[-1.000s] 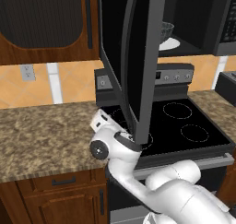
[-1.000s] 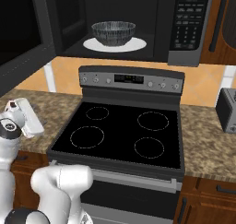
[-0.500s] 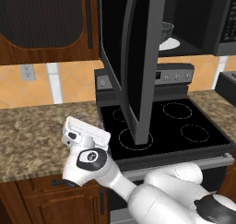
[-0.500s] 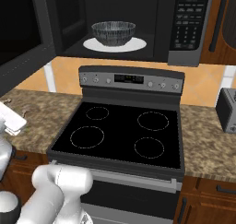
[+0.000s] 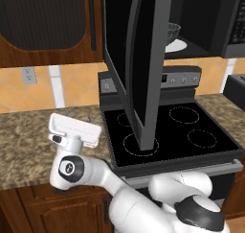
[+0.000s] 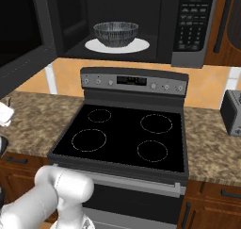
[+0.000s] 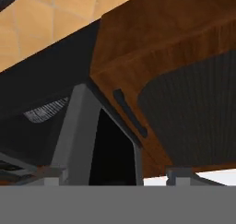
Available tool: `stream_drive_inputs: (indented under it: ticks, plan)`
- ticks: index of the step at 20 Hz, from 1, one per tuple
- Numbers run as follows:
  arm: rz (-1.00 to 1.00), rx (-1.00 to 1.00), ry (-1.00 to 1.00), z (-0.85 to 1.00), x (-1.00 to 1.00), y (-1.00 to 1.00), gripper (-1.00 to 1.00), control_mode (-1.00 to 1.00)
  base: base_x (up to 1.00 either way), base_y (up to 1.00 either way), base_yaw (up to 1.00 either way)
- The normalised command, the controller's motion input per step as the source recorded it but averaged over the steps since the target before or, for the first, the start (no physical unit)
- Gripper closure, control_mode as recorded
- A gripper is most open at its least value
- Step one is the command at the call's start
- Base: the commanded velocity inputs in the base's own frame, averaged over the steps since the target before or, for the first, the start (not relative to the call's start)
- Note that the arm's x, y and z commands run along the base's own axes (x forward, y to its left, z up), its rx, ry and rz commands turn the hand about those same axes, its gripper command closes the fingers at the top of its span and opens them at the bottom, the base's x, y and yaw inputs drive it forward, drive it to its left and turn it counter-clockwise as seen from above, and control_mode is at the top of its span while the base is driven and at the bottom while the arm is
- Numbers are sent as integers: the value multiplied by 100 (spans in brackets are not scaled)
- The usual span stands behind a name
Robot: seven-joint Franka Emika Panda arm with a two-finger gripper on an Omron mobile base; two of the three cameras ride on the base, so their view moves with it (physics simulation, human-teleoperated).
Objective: Open the microwave, place the bowl with waffle inside the microwave, then close the microwave door and turn it on.
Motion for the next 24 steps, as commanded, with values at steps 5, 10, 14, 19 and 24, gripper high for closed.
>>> stream_drive_inputs:
  ticks: [5, 10, 14, 19, 24]
  plan:
    - [-10, 1, -34, 70, -50, -19, 100, -100, 0, 0, 0]
    - [-13, 17, -36, 64, -66, -68, 100, -100, 0, 0, 0]
    - [-8, 23, -36, 59, -80, -98, 100, -100, 0, 0, 0]
    - [-6, 24, -41, 70, -84, -100, 100, -100, 0, 0, 0]
    - [-3, 27, -35, 90, -81, -100, 100, -100, 0, 0, 0]
